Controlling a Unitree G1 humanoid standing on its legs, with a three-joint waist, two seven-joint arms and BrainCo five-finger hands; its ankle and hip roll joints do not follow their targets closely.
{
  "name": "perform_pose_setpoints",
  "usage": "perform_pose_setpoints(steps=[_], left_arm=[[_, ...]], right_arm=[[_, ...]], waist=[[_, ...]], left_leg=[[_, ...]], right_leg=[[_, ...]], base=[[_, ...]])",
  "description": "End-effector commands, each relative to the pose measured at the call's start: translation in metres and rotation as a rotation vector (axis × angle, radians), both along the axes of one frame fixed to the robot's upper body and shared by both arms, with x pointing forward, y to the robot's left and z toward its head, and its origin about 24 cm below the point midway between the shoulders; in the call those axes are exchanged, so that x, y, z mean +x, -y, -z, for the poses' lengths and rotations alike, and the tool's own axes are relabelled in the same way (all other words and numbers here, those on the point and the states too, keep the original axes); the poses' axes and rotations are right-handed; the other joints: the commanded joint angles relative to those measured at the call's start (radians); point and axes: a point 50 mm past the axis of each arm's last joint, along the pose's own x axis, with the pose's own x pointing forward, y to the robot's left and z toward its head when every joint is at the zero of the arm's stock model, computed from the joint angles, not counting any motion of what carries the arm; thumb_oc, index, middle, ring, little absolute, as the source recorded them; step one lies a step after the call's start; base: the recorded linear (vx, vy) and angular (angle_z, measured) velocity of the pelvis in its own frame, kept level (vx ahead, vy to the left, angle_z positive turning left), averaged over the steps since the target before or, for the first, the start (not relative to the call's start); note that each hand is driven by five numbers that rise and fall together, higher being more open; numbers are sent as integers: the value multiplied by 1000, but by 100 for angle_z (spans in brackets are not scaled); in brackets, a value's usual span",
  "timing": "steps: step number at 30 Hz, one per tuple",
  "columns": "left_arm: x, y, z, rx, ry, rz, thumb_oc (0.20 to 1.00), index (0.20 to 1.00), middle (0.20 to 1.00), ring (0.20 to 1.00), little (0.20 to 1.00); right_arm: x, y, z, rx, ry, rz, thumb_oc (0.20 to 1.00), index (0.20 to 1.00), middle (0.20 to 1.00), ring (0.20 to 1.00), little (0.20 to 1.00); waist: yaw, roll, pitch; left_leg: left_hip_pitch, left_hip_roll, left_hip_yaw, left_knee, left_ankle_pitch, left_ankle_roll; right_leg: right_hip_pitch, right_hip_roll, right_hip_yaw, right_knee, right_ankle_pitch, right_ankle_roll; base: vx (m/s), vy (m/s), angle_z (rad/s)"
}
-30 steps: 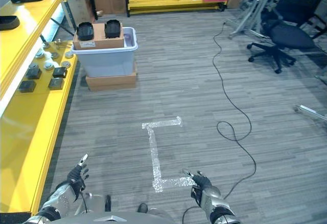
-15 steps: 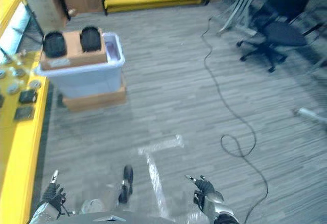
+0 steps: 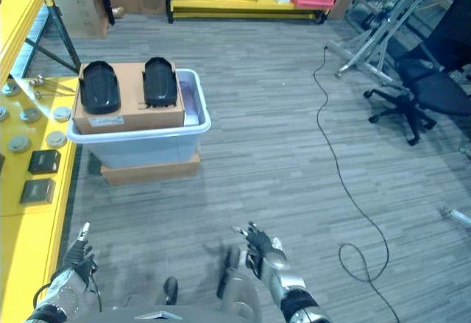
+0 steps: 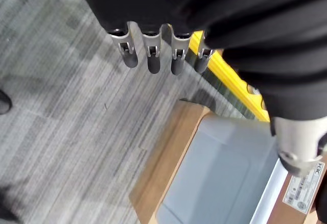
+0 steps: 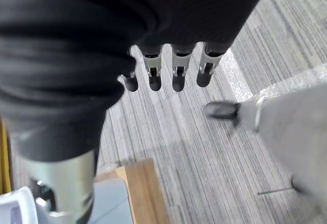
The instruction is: Move parts from the plastic box to the shelf.
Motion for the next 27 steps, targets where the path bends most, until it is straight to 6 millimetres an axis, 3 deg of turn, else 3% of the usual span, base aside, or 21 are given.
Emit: perform_pose_setpoints(steps=[1,3,4,6,8,10,11,13,15,17,23,27], left_arm=[[7,15,-6,5,85,134,1000,1000,1000,1000,1000],[8,17,-6,-13,97,162,1000,1000,1000,1000,1000],[8,23,-3,-29,93,157,1000,1000,1000,1000,1000],[8,31,-1,-63,92,144,1000,1000,1000,1000,1000],[12,36,-2,-77,79,133,1000,1000,1000,1000,1000],[15,39,-2,-68,67,150,1000,1000,1000,1000,1000],[16,40,-2,-56,63,164,1000,1000,1000,1000,1000],[15,40,-1,-68,51,139,1000,1000,1000,1000,1000],[11,37,1,-70,28,125,1000,1000,1000,1000,1000],[10,36,3,-65,13,143,1000,1000,1000,1000,1000],[8,32,3,-33,-6,127,1000,1000,1000,1000,1000],[-8,18,7,-1,-47,114,1000,1000,1000,1000,1000]], right_arm=[[5,28,-11,-43,61,-4,1000,1000,1000,1000,1000],[5,30,-9,-50,57,5,1000,1000,1000,1000,1000],[7,30,-8,-64,50,-2,1000,1000,1000,1000,1000],[11,34,-11,-77,55,-9,1000,1000,1000,1000,1000],[15,38,-15,-111,60,-24,1000,1000,1000,1000,1000],[17,42,-18,-125,67,-12,1000,1000,1000,1000,1000],[18,45,-20,-135,73,-2,1000,1000,1000,1000,1000],[20,49,-22,-144,83,25,1000,1000,1000,1000,1000],[18,53,-23,-158,88,62,1000,1000,1000,1000,1000],[18,54,-25,-167,109,92,1000,1000,1000,1000,1000],[21,49,-36,-146,195,156,1000,1000,1000,1000,1000],[24,47,-44,-152,237,159,1000,1000,1000,1000,1000]], waist=[[-5,56,-10],[-6,38,-24],[-4,33,-35],[7,30,-48],[27,12,-44],[41,3,-32],[47,4,-24],[50,14,-13],[42,34,-16],[34,45,-19],[19,61,-36],[18,67,-52]], left_leg=[[53,14,2,-72,18,21],[67,34,-23,-15,-25,0],[96,85,-3,29,-8,-35],[54,132,24,151,117,-76],[-90,134,41,387,219,-94],[-205,121,56,459,229,-90],[-250,118,70,457,219,-87],[-249,138,127,313,209,-90],[-242,174,182,126,253,-114],[-241,199,195,52,284,-127],[-140,166,170,-71,221,-114],[-79,149,169,-121,204,-98]], right_leg=[[63,6,20,-27,196,21],[95,0,27,6,188,17],[127,5,13,64,168,-5],[176,28,-13,65,145,-36],[241,40,-31,50,113,-76],[281,46,-35,38,95,-91],[305,56,-38,25,85,-92],[353,71,-61,-11,71,-83],[381,77,-90,-44,65,-72],[391,73,-97,-51,61,-70],[382,47,-112,-46,58,-52],[383,43,-104,-48,64,-36]], base=[[596,-342,83],[680,-424,112],[607,-409,137],[432,-362,85],[240,-322,-1],[147,-224,6],[137,-139,13],[161,-7,-3],[160,120,-23],[113,138,9],[41,120,-15],[92,87,27]])
